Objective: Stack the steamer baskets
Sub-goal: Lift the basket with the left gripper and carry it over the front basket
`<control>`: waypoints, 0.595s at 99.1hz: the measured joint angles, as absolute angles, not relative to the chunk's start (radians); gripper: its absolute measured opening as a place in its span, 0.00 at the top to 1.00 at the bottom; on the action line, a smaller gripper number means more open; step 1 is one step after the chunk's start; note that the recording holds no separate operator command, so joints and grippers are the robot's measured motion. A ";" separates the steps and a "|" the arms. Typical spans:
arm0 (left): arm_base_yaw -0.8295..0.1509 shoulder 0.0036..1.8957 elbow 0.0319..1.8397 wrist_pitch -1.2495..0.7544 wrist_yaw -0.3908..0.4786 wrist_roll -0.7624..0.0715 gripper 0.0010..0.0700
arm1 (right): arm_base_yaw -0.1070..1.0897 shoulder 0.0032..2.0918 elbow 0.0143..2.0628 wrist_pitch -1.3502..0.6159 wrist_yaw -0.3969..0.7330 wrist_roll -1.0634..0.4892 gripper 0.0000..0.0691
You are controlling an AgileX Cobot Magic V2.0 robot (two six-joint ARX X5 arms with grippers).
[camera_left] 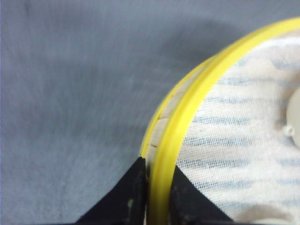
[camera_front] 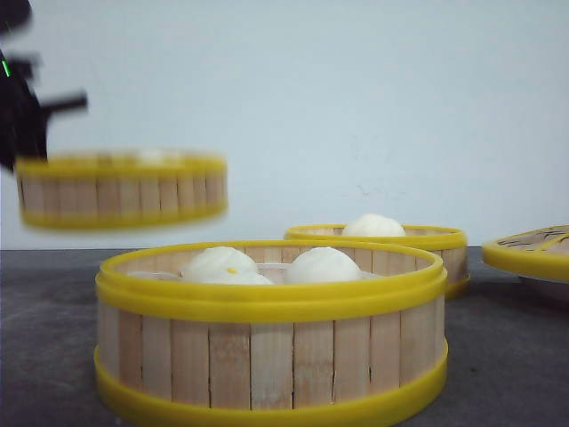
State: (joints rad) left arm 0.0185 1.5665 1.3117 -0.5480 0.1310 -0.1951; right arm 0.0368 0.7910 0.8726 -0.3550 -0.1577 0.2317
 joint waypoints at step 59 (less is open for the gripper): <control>-0.294 1.386 1.317 -0.782 0.304 -0.058 0.98 | 0.037 0.732 0.873 -0.377 -0.158 0.232 0.33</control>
State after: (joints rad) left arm -0.2939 1.3865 1.3170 -0.7822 0.3038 -0.0578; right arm 0.0368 0.7319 0.8726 -0.3767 -0.1581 0.2321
